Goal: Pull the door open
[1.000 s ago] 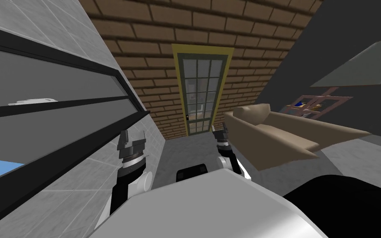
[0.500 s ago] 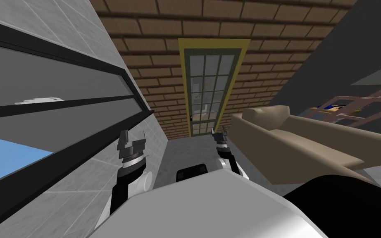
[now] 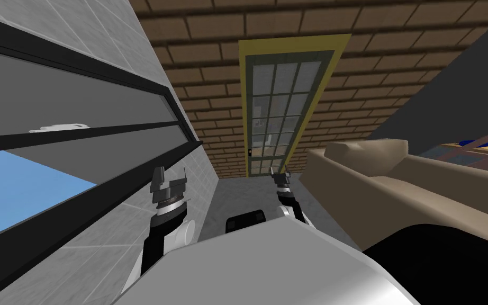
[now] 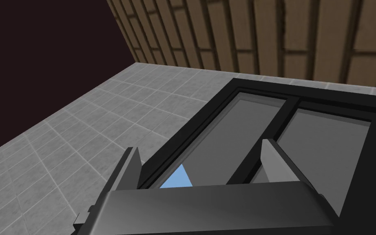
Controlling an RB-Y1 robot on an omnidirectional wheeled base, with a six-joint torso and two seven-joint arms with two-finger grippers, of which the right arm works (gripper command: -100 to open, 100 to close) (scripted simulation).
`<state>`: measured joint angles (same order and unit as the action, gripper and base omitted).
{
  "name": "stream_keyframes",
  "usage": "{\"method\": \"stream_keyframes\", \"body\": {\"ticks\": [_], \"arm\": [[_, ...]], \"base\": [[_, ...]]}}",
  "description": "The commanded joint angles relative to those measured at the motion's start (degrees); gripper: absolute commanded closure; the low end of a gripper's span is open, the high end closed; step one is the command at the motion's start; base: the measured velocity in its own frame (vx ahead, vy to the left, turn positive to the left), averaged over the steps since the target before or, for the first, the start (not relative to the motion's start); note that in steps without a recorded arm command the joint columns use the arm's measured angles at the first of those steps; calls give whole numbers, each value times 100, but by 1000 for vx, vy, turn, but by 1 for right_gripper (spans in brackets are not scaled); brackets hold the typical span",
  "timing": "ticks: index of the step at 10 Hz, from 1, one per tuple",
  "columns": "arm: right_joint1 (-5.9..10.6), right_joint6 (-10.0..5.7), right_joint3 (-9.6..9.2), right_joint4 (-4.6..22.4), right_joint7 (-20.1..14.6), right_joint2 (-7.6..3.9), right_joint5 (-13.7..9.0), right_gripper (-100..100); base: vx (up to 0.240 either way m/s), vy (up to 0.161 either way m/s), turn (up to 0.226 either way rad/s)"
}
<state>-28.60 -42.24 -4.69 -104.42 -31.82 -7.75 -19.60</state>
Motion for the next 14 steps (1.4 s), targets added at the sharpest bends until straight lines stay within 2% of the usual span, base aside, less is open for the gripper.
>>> {"method": "stream_keyframes", "body": {"ticks": [1,14], "arm": [[-19,-89,-49,149,-163,-43,-156,-100],[21,-772,-421,1507,-1353,-335,-1381,-100]], "base": [[103,-3,127],[108,1,131]]}}
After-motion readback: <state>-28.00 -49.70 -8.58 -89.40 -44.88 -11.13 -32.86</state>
